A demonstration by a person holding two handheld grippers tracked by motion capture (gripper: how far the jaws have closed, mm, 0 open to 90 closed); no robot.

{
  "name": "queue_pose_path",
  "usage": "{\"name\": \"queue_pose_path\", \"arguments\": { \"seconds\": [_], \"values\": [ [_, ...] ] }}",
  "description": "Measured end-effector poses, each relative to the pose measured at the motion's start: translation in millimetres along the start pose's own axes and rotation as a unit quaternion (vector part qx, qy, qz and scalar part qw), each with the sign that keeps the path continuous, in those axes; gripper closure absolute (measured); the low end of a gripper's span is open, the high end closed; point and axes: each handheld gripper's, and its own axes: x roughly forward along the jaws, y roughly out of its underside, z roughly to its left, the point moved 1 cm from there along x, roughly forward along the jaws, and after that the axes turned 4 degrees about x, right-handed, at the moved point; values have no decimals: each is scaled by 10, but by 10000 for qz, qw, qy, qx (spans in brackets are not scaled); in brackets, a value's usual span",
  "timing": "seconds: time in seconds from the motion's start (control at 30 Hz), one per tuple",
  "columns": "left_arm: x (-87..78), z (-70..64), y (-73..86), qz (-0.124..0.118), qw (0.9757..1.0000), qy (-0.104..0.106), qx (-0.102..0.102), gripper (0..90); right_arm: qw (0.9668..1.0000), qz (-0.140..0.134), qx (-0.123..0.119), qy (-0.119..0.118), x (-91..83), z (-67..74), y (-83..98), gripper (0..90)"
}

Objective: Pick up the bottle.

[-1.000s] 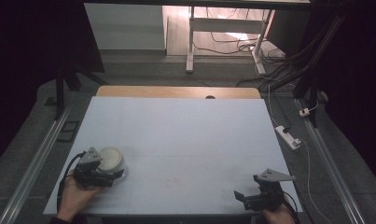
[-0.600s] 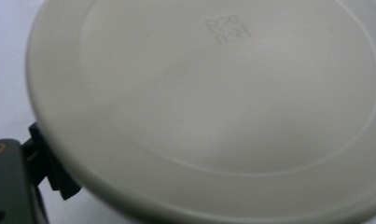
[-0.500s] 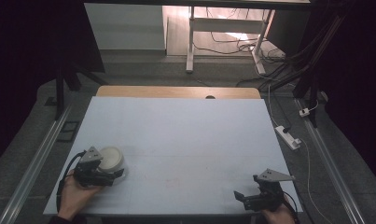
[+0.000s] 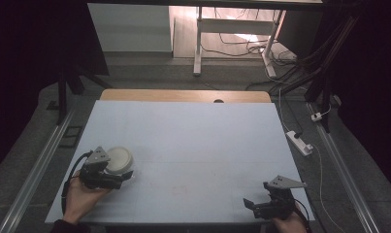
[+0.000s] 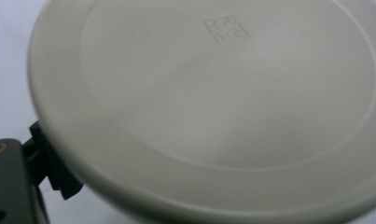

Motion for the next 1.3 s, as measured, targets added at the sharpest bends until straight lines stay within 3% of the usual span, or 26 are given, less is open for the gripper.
{"name": "queue_pose_path", "arguments": {
  "seconds": [0.53,0.93,1.3],
  "values": [
    [85,-170,-420,-84,9982,338,486,74,10000,-5,2,0,-1,-1,0,0],
    [262,-302,-720,-97,9945,684,789,74,10000,-7,-4,-1,-1,0,0,0],
    [421,-403,-921,-112,9915,836,986,74,10000,-12,0,-4,-1,0,1,0]
  ]
}}
